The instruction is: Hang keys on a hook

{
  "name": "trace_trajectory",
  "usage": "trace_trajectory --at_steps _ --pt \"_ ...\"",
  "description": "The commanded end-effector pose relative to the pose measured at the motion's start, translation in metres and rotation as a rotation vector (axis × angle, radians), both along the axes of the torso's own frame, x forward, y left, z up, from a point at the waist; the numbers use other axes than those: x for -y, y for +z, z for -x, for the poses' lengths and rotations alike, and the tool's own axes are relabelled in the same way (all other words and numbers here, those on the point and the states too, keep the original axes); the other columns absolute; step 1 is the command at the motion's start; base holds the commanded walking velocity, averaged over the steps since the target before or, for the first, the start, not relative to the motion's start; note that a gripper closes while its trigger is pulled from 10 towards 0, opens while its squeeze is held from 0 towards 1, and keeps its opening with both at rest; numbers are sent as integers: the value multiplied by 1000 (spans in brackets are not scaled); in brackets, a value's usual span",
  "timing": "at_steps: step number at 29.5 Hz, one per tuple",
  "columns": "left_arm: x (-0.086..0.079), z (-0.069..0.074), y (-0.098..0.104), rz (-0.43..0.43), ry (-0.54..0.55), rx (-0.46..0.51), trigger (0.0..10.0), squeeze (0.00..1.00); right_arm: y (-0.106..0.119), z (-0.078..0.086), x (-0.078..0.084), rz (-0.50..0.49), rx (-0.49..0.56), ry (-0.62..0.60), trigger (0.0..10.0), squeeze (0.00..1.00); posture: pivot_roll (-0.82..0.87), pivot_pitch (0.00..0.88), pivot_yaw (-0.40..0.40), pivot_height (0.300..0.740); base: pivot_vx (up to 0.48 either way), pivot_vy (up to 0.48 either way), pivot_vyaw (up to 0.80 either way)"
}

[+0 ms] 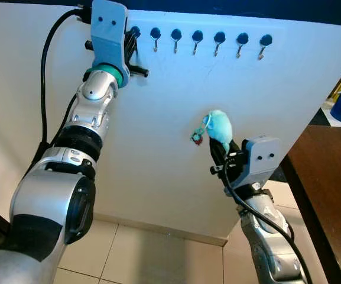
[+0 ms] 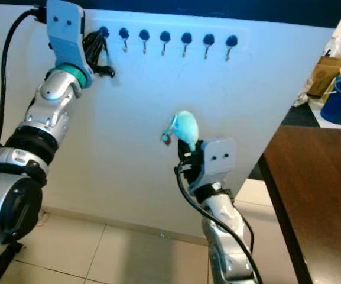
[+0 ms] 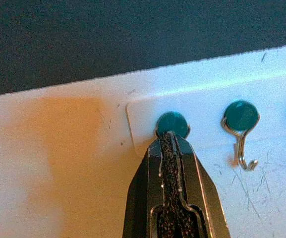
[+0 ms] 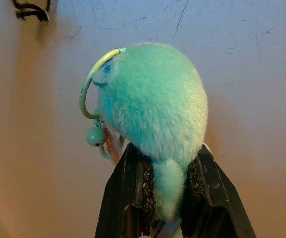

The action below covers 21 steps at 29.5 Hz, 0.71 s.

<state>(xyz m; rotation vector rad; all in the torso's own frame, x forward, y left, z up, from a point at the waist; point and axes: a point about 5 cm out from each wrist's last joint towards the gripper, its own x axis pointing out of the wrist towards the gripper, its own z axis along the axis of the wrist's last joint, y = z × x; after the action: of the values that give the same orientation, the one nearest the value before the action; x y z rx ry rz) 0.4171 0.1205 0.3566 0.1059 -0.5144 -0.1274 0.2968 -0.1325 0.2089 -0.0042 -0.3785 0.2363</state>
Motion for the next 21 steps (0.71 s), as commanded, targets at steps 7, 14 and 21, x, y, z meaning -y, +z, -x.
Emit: trace_trajectory --at_steps 7,14,21 --pt "-5 -5 -7 -86 112 -67 10000 0 -1 2 1 1 -16 -1 10000 0 -59 104 117 740 0 0 0" --pt "-8 -7 -17 -110 120 -101 10000 0 -1 2 0 -1 -14 0 10000 0 -55 102 116 740 0 0 0" --pt "-14 1 -2 37 55 41 10000 0 13 -2 0 -7 38 12 10000 0 -14 87 122 740 0 0 0"
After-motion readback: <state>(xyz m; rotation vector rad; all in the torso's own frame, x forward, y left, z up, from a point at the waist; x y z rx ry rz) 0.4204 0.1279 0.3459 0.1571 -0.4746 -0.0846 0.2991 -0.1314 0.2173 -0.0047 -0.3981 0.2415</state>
